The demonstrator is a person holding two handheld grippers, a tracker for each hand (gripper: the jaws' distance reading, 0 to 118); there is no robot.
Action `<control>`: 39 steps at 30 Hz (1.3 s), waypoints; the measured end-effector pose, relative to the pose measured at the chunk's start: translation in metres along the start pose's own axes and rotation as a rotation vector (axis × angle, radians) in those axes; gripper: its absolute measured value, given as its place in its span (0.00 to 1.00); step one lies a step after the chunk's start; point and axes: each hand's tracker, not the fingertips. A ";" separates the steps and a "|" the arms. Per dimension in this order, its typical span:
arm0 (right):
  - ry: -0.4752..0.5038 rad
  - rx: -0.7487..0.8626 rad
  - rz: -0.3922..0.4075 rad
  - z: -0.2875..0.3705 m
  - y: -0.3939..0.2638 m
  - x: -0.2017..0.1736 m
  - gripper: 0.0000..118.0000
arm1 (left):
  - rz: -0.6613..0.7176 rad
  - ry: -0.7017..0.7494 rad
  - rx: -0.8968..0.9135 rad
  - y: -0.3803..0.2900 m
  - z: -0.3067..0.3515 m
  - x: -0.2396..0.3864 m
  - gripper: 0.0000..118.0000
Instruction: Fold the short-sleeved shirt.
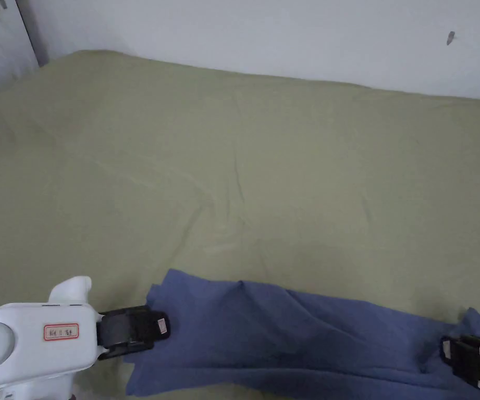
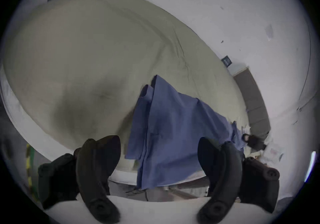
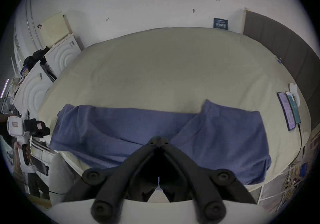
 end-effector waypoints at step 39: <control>-0.005 0.129 -0.248 0.051 -0.018 0.074 0.00 | -0.776 -0.066 0.020 -0.019 -0.072 0.309 0.08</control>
